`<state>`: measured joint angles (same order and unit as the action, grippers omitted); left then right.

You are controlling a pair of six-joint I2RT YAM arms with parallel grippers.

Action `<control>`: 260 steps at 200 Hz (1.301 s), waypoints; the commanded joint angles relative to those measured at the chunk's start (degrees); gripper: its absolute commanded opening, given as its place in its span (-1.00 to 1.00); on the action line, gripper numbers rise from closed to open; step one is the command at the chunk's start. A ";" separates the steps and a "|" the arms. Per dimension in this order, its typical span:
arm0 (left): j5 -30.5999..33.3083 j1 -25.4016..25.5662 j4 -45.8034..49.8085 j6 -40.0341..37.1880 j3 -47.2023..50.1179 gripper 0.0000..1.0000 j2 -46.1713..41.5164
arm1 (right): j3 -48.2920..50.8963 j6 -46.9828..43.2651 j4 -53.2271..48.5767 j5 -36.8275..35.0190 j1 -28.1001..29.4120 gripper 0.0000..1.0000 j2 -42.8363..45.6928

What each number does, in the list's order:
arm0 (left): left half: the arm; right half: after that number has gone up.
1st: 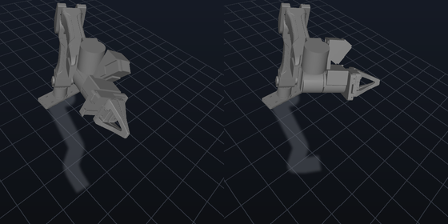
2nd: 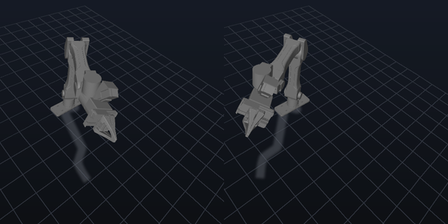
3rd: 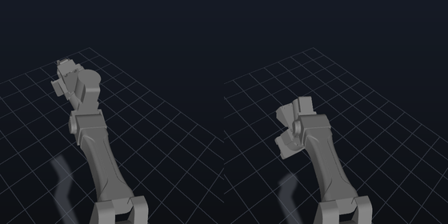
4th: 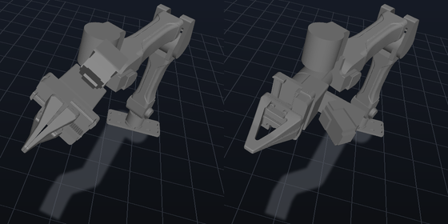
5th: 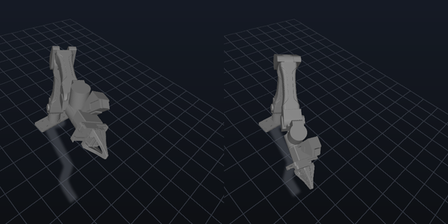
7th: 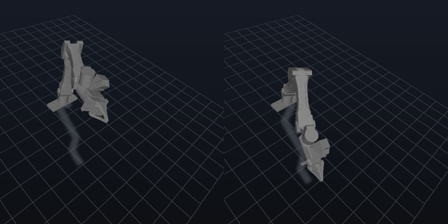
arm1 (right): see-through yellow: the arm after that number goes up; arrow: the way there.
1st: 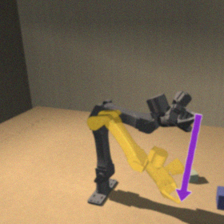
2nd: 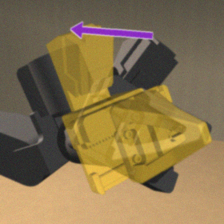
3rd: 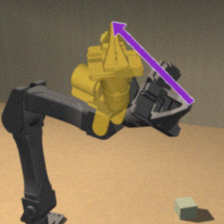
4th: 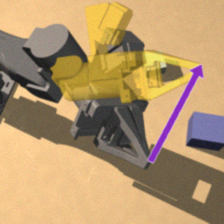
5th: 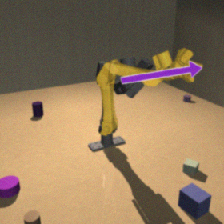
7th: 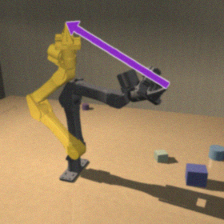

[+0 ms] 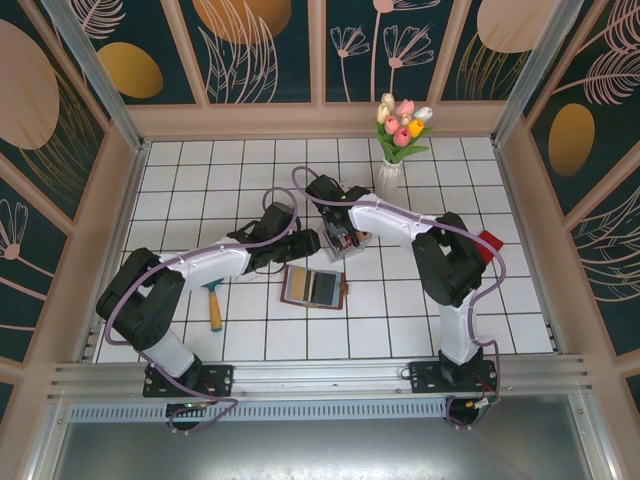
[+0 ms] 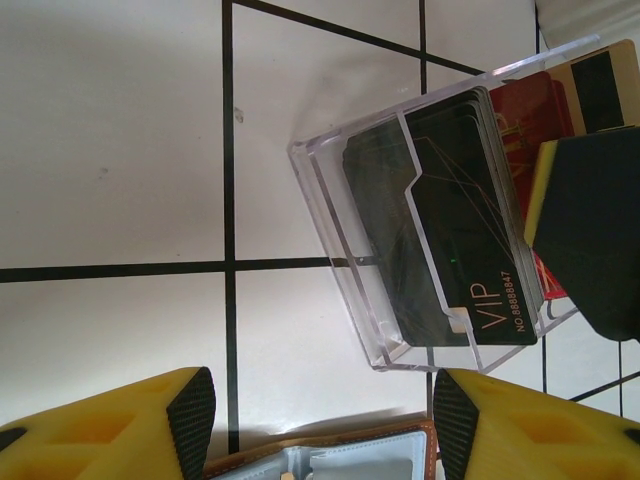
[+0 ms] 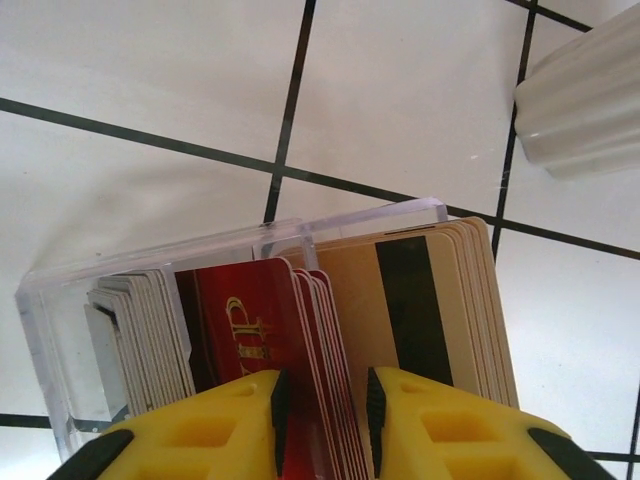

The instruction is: Put the credit cards into the card holder

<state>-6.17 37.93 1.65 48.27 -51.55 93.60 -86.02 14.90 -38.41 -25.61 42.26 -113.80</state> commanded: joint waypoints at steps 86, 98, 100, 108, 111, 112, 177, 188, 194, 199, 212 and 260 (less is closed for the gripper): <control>-1.38 -0.15 -1.29 0.57 -0.30 0.24 0.59 | -0.67 -0.12 -3.42 -5.50 -0.03 -0.65 1.84; -1.63 -0.12 -1.30 0.51 -0.47 0.24 0.75 | -0.70 -0.13 -3.53 -5.92 -0.06 -0.65 2.08; -1.64 -0.11 -1.30 0.51 -0.54 0.24 0.78 | -0.66 -0.13 -3.47 -5.92 -0.07 -0.65 2.15; -1.82 -0.10 -1.35 0.49 -0.57 0.24 0.88 | -0.65 -0.13 -3.42 -6.16 -0.07 -0.65 2.30; -1.82 -0.06 -1.38 0.43 -0.61 0.24 0.95 | -0.64 -0.12 -3.42 -6.15 -0.07 -0.66 2.31; -1.82 -0.05 -1.38 0.42 -0.59 0.24 0.96 | -0.64 -0.12 -3.42 -6.18 -0.07 -0.65 2.33; -2.39 -0.10 -1.43 0.38 -0.75 0.24 1.32 | -1.27 0.13 -4.14 -6.37 -0.07 -0.72 3.16; -2.34 -0.13 -1.39 0.40 -0.77 0.24 1.28 | -1.26 0.22 -4.05 -6.18 -0.07 -0.76 3.48; -2.35 -0.09 -1.39 0.42 -0.83 0.24 1.23 | -1.33 0.22 -4.12 -6.13 -0.07 -0.76 3.59; -2.35 -0.12 -1.45 0.35 -0.86 0.25 1.23 | -1.43 0.30 -4.20 -6.03 -0.07 -0.77 3.78; -2.40 -0.13 -1.44 0.39 -0.92 0.24 1.22 | -1.31 0.24 -3.96 -5.38 -0.07 -0.86 4.17; -2.62 -0.10 -1.56 0.41 -0.57 0.24 1.02 | -0.70 1.04 -3.12 -2.19 -0.25 -0.86 5.58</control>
<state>-8.16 37.93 1.48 48.29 -51.55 94.19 -86.11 15.33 -40.60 -29.50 42.30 -111.02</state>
